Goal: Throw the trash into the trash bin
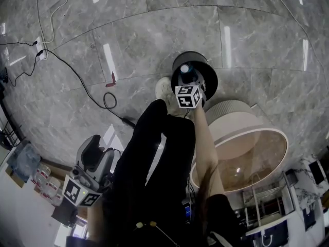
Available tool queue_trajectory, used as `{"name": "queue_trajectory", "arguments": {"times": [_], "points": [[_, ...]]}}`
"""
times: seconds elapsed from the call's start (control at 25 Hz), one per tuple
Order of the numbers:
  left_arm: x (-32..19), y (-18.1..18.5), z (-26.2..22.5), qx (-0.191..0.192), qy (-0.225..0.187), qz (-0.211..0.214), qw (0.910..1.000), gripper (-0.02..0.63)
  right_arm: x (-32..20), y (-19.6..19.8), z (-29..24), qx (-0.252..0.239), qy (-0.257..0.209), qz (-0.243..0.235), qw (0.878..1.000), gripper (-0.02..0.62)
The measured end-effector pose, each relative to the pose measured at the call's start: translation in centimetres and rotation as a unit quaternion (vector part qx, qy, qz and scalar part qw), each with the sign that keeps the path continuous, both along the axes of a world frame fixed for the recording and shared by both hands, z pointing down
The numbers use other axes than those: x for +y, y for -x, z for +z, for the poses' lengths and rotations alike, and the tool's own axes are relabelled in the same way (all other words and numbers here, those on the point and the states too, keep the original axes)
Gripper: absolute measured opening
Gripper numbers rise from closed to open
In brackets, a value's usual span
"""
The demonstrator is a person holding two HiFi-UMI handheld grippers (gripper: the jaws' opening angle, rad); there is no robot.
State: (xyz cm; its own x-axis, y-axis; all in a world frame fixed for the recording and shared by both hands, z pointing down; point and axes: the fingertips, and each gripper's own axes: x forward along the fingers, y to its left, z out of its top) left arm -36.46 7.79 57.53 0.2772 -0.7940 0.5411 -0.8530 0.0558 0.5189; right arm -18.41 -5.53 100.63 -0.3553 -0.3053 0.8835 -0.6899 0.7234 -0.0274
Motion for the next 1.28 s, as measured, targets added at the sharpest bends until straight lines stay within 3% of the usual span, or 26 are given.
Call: {"name": "queue_trajectory", "arguments": {"times": [0.4, 0.72, 1.0, 1.28], "points": [[-1.1, -0.4, -3.5, 0.011, -0.001, 0.017, 0.9998, 0.216, -0.6, -1.3, -4.9, -0.001, -0.012, 0.027, 1.000, 0.262], [-3.4, -3.6, -11.4, 0.042, -0.037, 0.077, 0.9955, 0.216, -1.1, -3.9, -21.5, -0.050, -0.084, 0.097, 0.991, 0.250], [-5.8, -9.0, -18.9, 0.078, -0.097, 0.167, 0.9780, 0.212, 0.0, -9.4, -38.8, -0.093, -0.180, 0.196, 0.959, 0.228], [-6.2, -15.8, -25.2, 0.110, -0.140, 0.256, 0.9501, 0.212, 4.7, -16.3, -51.7, -0.097, -0.269, 0.291, 0.913, 0.132]]}}
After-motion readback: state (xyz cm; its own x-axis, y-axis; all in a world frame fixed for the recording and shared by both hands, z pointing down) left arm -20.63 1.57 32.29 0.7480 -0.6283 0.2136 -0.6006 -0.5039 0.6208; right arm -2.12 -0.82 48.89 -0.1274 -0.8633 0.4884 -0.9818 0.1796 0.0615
